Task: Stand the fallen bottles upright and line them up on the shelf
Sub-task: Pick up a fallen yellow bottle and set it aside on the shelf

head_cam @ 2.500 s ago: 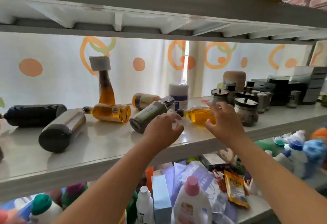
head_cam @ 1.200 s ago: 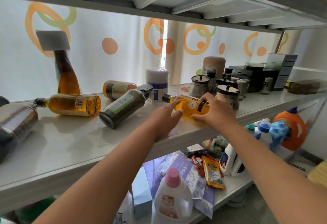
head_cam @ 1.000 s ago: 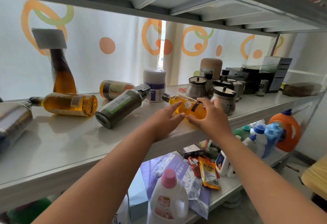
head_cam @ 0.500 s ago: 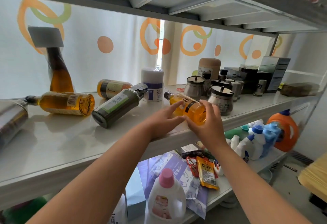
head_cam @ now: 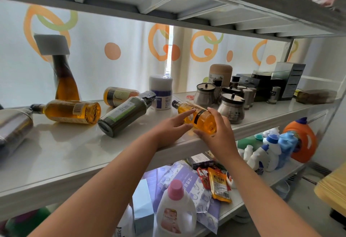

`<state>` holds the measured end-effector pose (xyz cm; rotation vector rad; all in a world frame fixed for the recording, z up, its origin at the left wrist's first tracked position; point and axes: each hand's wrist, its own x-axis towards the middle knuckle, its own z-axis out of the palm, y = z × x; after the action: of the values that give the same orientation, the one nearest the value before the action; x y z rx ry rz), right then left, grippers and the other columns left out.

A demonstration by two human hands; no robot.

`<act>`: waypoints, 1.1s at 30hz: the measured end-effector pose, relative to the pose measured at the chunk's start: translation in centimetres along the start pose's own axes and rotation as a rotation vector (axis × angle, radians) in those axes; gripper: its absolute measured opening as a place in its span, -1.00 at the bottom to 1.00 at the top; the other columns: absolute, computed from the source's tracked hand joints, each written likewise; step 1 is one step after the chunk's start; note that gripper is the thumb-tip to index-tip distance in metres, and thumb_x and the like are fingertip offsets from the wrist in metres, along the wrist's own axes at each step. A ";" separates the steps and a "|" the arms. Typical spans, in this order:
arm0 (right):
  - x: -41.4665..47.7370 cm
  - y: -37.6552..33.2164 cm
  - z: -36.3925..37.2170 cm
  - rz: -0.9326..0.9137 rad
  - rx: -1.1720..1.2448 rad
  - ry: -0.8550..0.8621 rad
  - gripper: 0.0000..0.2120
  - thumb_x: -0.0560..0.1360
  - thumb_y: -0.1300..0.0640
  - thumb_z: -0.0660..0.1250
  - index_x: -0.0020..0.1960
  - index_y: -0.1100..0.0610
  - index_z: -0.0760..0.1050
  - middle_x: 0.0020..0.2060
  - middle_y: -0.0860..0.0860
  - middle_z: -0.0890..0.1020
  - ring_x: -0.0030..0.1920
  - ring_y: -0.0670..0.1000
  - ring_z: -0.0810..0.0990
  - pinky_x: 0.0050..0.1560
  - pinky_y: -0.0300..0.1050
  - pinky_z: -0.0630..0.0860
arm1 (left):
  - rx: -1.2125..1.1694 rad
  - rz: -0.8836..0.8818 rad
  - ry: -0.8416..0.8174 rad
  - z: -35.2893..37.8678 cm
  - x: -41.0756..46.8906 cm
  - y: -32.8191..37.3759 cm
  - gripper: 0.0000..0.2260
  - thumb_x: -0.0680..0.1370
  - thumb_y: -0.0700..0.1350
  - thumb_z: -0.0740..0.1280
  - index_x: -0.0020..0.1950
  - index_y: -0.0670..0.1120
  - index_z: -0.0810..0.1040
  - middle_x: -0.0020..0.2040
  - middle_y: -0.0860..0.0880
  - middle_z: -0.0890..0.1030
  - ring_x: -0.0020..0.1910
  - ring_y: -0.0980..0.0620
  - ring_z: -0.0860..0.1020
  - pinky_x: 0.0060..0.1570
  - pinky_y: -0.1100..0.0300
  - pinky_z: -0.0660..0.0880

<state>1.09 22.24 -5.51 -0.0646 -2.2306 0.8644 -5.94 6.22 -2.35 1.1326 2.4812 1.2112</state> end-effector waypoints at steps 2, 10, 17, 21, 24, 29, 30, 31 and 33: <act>-0.1 0.0 0.0 0.008 0.008 0.000 -0.30 0.39 -0.12 0.39 0.43 -0.07 0.17 0.29 0.11 0.33 0.20 0.09 0.42 -0.03 -0.19 0.38 | -0.013 0.000 0.029 0.0 -0.2 0.1 -0.61 0.60 0.09 0.15 0.42 0.32 0.20 0.40 -0.05 0.40 0.35 -0.02 0.38 0.36 0.00 0.30; -0.1 -0.7 -0.7 0.044 -0.015 -0.001 -0.19 0.35 -0.12 0.44 0.47 -0.05 0.11 0.36 0.12 0.30 0.31 0.11 0.34 0.16 -0.04 0.39 | 0.440 0.100 0.389 0.1 -1.1 0.9 -0.74 0.60 -0.04 0.15 0.26 0.05 0.47 0.13 -0.06 0.60 0.04 -0.05 0.56 0.03 0.04 0.52; 0.5 -2.5 -1.5 -0.115 -0.143 0.072 -0.32 0.37 -0.10 0.44 0.40 0.00 0.25 0.33 0.11 0.35 0.34 0.09 0.28 0.26 0.08 0.33 | 0.639 0.114 0.606 -0.8 -2.5 1.9 -0.77 0.55 -0.02 0.17 0.10 0.02 0.57 -0.04 -0.02 0.66 -0.11 -0.08 0.61 -0.12 0.11 0.54; 1.0 -5.2 -1.1 -0.236 -0.148 0.070 -0.41 0.37 -0.06 0.45 0.32 0.06 0.34 0.24 0.09 0.44 0.26 0.07 0.36 0.21 0.11 0.37 | 0.672 0.030 0.721 -3.3 -4.2 2.5 -0.75 0.56 -0.01 0.15 0.09 -0.02 0.57 -0.03 -0.05 0.66 -0.14 -0.05 0.59 -0.20 0.19 0.42; 1.2 -7.4 -0.1 -0.306 -0.144 0.063 -0.42 0.36 -0.05 0.46 0.31 0.10 0.37 0.20 0.09 0.48 0.21 0.09 0.40 0.17 0.00 0.35 | 0.686 -0.032 0.784 -5.4 -6.0 3.0 -0.74 0.57 -0.01 0.14 0.08 -0.05 0.57 -0.07 -0.09 0.64 -0.21 -0.02 0.50 -0.23 0.17 0.41; 1.1 -11.2 2.9 -0.413 -0.072 -0.003 -0.42 0.36 -0.08 0.46 0.29 0.09 0.38 0.15 0.07 0.52 0.14 0.06 0.44 0.14 -0.03 0.39 | 0.686 -0.153 0.837 -8.7 -9.2 1.5 -0.77 0.55 0.00 0.15 0.05 -0.02 0.56 -0.07 -0.08 0.65 -0.17 -0.08 0.56 -0.23 0.16 0.44; 1.1 -12.0 3.6 -0.434 -0.053 -0.012 -0.43 0.35 -0.07 0.46 0.28 0.09 0.40 0.12 0.07 0.53 0.11 0.05 0.45 0.12 -0.04 0.39 | 0.681 -0.172 0.848 -9.2 -9.8 0.9 -0.77 0.55 0.00 0.14 0.03 -0.02 0.56 -0.09 -0.07 0.66 -0.17 -0.08 0.58 -0.22 0.16 0.49; 1.0 -12.7 4.3 -0.450 -0.036 -0.024 -0.44 0.34 -0.06 0.47 0.27 0.09 0.41 0.10 0.06 0.54 0.09 0.05 0.46 0.11 -0.04 0.40 | 0.672 -0.190 0.852 -9.6 -10.5 0.3 -0.77 0.55 -0.01 0.14 0.03 -0.04 0.56 -0.11 -0.06 0.66 -0.19 -0.06 0.58 -0.23 0.16 0.51; 0.9 -14.3 5.8 -0.477 -0.012 -0.054 -0.47 0.35 -0.06 0.47 0.24 0.08 0.43 0.09 0.05 0.55 0.10 0.06 0.47 0.11 -0.04 0.40 | 0.625 -0.236 0.861 -10.3 -11.9 -0.8 -0.76 0.56 -0.03 0.13 0.05 -0.06 0.55 -0.14 -0.06 0.65 -0.21 -0.05 0.55 -0.26 0.16 0.47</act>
<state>-0.42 8.13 0.69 0.4713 -2.1660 0.5930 -2.57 -8.59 1.78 0.3595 3.6829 1.0018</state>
